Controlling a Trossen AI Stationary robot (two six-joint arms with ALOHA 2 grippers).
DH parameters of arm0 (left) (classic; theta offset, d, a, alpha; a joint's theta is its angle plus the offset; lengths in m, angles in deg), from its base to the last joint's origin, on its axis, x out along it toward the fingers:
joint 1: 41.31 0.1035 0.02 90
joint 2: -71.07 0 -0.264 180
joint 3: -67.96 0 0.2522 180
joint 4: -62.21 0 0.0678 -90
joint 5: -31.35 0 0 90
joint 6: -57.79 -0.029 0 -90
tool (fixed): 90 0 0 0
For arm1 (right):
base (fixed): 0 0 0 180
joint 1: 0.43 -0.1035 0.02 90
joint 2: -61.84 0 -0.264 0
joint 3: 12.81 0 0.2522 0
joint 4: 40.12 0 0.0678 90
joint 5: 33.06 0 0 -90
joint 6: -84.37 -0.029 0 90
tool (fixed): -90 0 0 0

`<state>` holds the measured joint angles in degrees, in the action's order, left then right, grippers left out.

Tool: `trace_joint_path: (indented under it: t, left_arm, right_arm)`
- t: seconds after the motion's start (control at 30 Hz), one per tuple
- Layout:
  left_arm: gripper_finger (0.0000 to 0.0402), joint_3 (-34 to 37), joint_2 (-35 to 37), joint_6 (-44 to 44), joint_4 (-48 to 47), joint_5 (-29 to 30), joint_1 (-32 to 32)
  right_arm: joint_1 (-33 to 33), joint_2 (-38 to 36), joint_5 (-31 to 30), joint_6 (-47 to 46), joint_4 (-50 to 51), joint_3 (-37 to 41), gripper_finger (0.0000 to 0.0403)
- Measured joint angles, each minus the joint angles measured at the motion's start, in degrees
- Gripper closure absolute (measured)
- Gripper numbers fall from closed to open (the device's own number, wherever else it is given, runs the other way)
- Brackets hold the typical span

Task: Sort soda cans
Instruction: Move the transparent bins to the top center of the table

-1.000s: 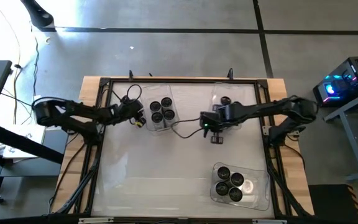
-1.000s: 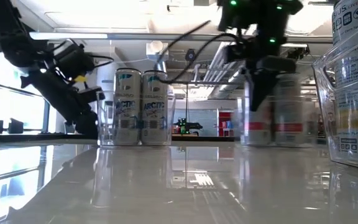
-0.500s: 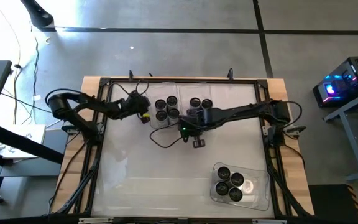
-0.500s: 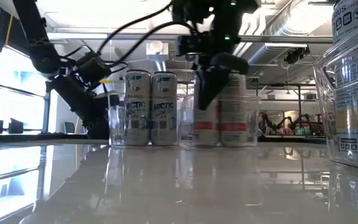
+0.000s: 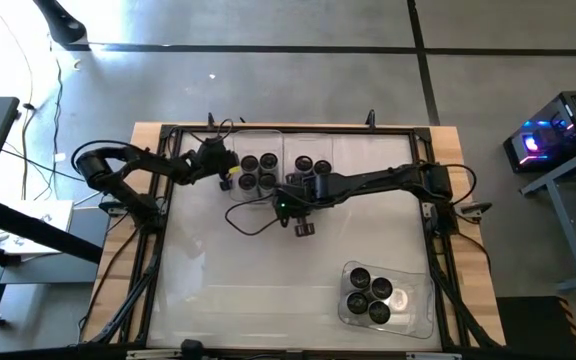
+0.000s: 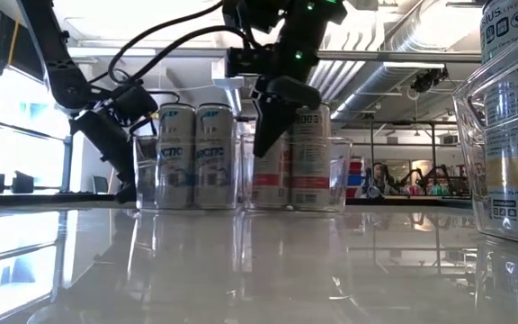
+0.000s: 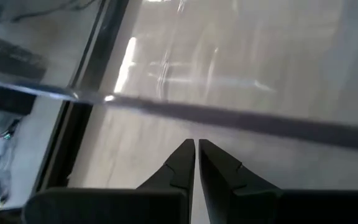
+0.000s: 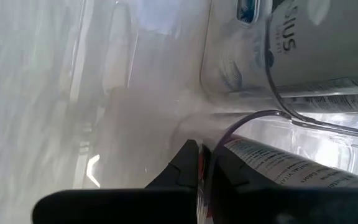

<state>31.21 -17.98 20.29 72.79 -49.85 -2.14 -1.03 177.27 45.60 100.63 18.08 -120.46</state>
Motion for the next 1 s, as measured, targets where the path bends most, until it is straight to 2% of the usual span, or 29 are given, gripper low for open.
trace_joint_path:
  t: [0.13,0.37,0.6,0.9,1.0]
  left_arm:
    - [0.0387,-0.29,0.18,-1.19,-1.99,4.06,0.23]
    - [0.0387,-0.30,0.28,-2.04,-4.72,4.61,2.02]
    - [0.0388,-0.12,0.11,-0.38,-4.37,0.27,4.12]
    - [0.0388,-0.06,0.09,0.07,-4.35,-0.33,4.07]
    - [0.0388,-0.04,0.07,2.06,-4.51,-0.28,4.07]
  right_arm:
    - [0.00,0.00,0.04,-1.02,-0.02,0.00,0.0400]
    - [1.04,-0.10,-0.01,-0.56,2.61,-0.20,0.0400]
    - [3.28,-0.13,2.30,2.77,0.29,-0.20,0.0400]
    - [3.28,-0.13,2.39,4.37,-0.32,-0.08,0.0400]
    - [3.26,-0.13,2.36,4.48,-0.31,-0.07,0.0388]
